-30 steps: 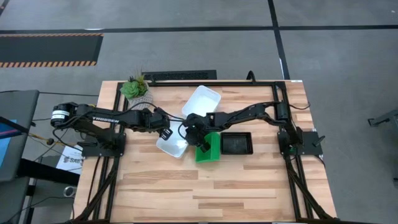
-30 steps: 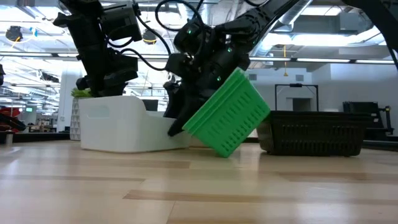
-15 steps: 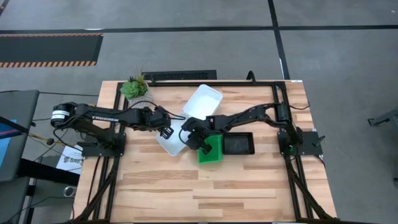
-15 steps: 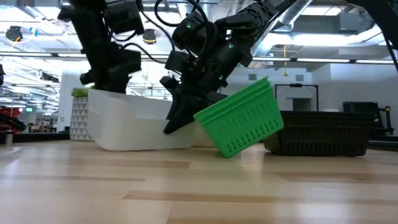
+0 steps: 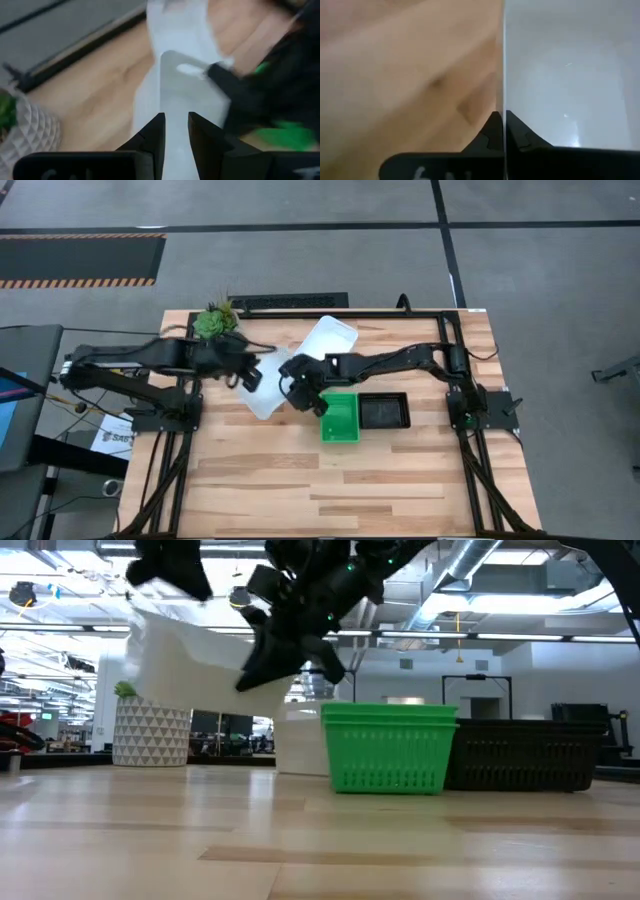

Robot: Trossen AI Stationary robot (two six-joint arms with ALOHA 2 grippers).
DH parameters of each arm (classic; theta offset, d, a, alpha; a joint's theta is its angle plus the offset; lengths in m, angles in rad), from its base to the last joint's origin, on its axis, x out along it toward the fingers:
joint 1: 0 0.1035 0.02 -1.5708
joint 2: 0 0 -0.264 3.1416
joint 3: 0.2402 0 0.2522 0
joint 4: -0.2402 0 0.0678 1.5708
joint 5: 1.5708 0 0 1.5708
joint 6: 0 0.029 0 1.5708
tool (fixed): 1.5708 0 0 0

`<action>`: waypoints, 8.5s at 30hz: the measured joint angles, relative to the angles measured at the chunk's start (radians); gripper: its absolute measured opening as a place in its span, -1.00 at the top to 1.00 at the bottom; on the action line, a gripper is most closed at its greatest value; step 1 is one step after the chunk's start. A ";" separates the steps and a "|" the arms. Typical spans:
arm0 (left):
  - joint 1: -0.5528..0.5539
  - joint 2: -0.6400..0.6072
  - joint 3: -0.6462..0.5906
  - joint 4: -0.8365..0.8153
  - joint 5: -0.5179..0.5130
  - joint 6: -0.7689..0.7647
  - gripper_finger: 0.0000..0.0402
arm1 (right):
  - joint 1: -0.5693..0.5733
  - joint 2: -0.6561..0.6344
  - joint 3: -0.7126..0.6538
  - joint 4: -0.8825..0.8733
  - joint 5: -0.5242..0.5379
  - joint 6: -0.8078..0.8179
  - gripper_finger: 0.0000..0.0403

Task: Stack baskets by color
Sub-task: Stack the left white bin on top of the right white bins, then return to Home Position

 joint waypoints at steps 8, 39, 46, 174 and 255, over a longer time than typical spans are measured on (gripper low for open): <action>-0.073 -0.176 0.050 0.025 -0.111 0.005 0.65 | -0.115 -0.148 0.061 -0.191 0.064 -0.062 0.99; -0.105 -0.207 0.006 0.019 -0.215 0.029 0.65 | -0.374 -0.405 -0.288 -0.365 -0.104 -0.229 1.00; -0.105 -0.207 0.006 0.013 -0.215 0.030 0.65 | -0.387 -0.403 -0.289 -0.457 -0.116 -0.269 1.00; 0.591 -0.423 -0.532 0.856 1.040 0.593 0.65 | -0.149 -1.081 -1.241 1.202 -0.333 1.128 -0.01; 0.483 -1.056 -1.105 1.019 1.262 0.362 0.65 | -0.276 -2.022 -1.623 0.329 0.143 1.153 0.00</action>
